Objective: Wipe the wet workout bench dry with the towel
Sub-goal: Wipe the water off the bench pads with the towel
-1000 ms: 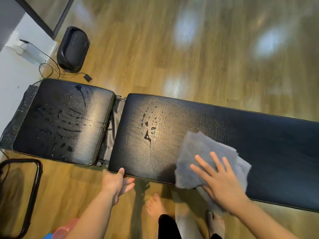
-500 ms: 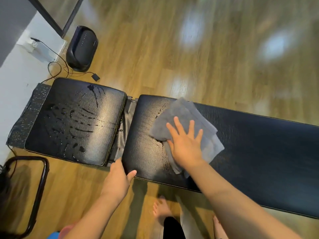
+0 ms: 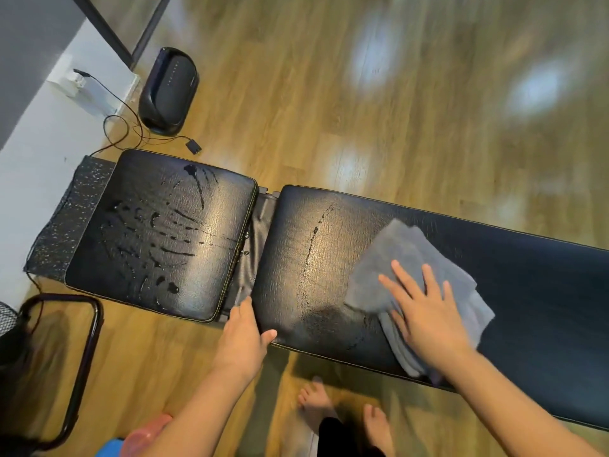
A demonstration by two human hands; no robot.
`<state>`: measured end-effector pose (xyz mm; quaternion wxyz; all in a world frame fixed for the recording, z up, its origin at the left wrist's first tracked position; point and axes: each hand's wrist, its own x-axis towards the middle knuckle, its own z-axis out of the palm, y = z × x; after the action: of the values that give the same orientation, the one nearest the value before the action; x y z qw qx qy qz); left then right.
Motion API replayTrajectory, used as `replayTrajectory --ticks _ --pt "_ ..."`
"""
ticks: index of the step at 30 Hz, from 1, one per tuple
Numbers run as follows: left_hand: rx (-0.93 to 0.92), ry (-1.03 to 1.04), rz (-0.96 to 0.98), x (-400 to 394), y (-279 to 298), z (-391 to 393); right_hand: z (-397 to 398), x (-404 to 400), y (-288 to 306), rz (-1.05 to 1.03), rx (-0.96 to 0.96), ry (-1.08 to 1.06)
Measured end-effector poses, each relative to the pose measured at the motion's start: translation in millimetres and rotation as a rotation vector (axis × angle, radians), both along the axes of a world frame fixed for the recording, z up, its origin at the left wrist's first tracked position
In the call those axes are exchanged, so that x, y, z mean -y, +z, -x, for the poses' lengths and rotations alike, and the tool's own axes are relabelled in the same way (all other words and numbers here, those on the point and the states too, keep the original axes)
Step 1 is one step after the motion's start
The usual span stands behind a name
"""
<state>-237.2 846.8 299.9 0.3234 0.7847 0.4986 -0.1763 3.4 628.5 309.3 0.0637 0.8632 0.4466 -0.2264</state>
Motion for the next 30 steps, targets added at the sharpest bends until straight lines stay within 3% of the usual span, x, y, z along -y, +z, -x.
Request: replayTrajectory --ticks 4,9,14,17,22,30 --pt "-0.011 -0.001 0.014 -0.5 0.4 0.1 -16.4 -93.8 -5.5 -0.059 -0.028 -0.201" --pt "-0.042 -0.012 0.020 -1.6 3.0 -2.6 21.7 -157.0 -7.2 -0.096 -0.077 -0.039" --pt "-0.055 -0.017 0.047 -2.3 7.8 -4.0 83.6 -76.8 -2.7 -0.111 -0.055 0.282" --pt "-0.062 -0.001 0.062 -3.8 9.6 -5.9 78.4 -8.7 -6.1 -0.064 -0.044 0.381" --pt "-0.034 0.013 0.055 -1.9 9.6 -3.6 29.9 21.7 -2.8 -0.012 -0.043 0.174" --pt "-0.016 -0.033 0.019 -3.0 7.4 0.2 3.3 -135.8 -3.1 -0.118 -0.040 -0.257"
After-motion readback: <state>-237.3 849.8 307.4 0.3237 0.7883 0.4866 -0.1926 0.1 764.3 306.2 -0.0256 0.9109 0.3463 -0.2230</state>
